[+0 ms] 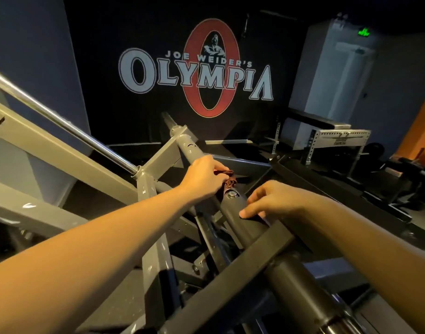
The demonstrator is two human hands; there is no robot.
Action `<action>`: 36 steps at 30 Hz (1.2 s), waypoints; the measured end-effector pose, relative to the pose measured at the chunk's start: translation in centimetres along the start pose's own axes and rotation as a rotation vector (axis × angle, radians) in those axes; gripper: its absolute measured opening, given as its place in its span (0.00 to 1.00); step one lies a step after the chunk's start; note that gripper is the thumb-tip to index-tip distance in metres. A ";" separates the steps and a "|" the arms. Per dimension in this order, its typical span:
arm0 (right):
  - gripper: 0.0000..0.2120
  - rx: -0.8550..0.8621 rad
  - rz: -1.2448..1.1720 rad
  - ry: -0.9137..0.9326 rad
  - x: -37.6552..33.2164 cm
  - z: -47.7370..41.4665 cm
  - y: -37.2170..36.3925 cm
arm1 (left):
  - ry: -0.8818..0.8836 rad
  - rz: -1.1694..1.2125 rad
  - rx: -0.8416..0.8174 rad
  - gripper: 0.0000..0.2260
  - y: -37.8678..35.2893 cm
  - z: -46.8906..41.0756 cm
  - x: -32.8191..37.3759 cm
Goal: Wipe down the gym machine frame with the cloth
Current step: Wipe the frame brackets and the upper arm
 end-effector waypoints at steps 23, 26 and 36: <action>0.16 0.031 -0.024 0.171 1.2 -3.5 0.9 | 0.105 -0.251 -0.036 0.09 -0.5 -7.1 -3.0; 0.16 0.063 -0.052 0.148 0.8 -3.9 0.9 | 0.113 -0.147 0.236 0.09 0.1 -4.1 -3.8; 0.08 0.188 0.073 0.143 -2.6 -7.6 0.2 | 0.409 0.233 0.173 0.15 0.3 2.6 -1.8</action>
Point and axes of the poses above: each hand's wrist, its own z-axis away from the middle knuckle, its own y-axis out of the back of the hand, x = y × z, the point moved 4 cm from there along -z, towards the middle knuckle, and after that the axes turned 8 degrees about z, right-handed, at the moved point
